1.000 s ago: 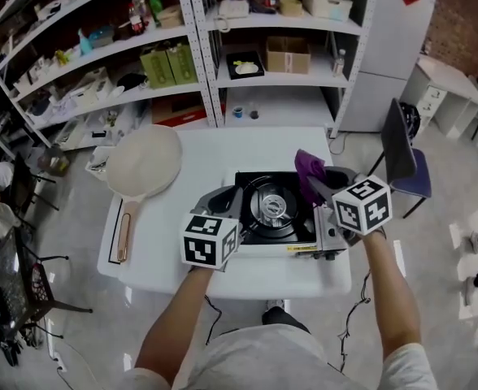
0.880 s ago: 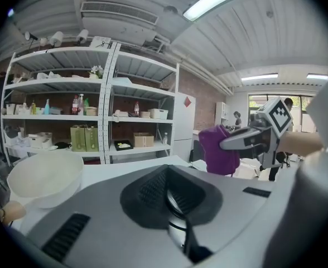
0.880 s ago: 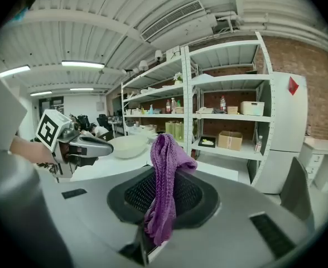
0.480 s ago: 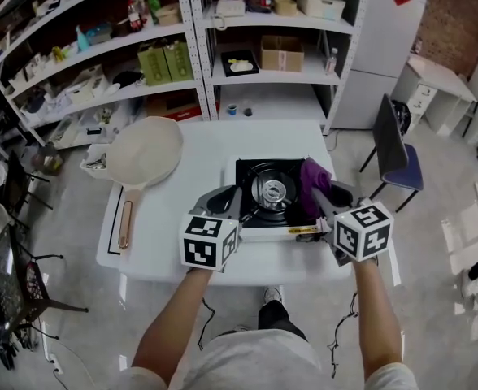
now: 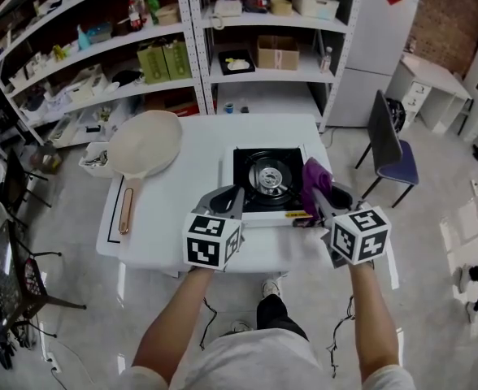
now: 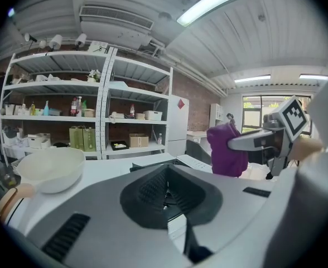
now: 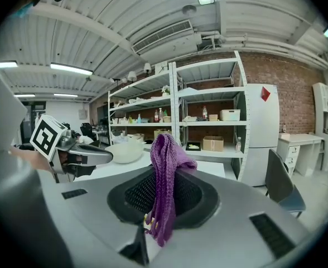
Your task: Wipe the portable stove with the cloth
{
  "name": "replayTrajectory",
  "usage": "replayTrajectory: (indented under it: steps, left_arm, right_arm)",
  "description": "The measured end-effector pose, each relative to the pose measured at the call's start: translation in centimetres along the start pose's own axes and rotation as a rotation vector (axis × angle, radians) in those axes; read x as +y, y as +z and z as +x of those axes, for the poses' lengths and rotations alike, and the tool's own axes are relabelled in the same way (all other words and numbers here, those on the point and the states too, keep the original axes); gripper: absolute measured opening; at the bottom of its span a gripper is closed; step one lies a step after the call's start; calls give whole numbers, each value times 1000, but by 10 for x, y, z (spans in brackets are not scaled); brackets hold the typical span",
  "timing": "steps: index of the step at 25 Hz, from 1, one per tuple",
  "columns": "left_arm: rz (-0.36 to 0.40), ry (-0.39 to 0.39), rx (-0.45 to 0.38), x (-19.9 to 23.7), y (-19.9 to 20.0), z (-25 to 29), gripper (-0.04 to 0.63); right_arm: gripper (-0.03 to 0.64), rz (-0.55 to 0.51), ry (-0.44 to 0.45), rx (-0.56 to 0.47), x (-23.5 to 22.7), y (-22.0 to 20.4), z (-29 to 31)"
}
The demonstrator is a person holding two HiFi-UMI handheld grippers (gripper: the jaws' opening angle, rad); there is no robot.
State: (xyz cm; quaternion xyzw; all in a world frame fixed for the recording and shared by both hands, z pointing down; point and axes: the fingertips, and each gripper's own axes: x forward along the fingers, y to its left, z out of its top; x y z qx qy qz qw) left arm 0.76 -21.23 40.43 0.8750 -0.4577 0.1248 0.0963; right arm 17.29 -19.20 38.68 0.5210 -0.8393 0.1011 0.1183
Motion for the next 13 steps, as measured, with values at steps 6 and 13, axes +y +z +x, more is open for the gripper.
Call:
replayTrajectory:
  steps: [6,13]
  left_arm:
    - [6,2,-3,-4,-2,-10,2]
    - [14,0,-5,-9,0,-15,2]
  right_arm:
    - [62,-6,1,-9,6,1,-9]
    - [63,-10,11,-10,11,0,-14]
